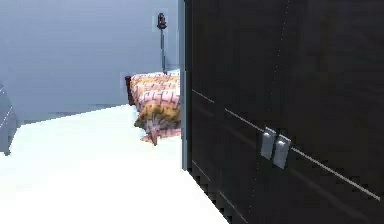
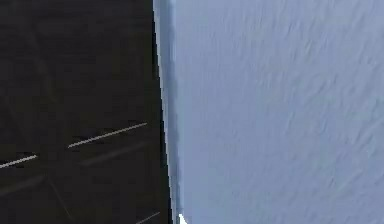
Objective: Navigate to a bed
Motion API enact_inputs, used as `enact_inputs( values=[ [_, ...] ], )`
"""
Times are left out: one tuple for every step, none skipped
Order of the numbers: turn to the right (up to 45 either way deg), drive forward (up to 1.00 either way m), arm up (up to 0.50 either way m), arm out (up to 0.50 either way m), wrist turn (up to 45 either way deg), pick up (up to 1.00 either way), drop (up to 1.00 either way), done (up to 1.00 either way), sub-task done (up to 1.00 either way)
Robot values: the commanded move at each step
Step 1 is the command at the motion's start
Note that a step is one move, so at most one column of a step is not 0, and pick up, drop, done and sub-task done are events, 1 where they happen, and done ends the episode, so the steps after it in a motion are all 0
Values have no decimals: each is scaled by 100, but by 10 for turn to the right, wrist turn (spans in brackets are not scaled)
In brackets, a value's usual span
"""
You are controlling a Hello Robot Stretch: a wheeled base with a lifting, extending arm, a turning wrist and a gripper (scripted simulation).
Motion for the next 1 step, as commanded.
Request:
enact_inputs(
  values=[
    [-240, 0, 0, 0, 0, 0, 0, 0, 0]
  ],
)
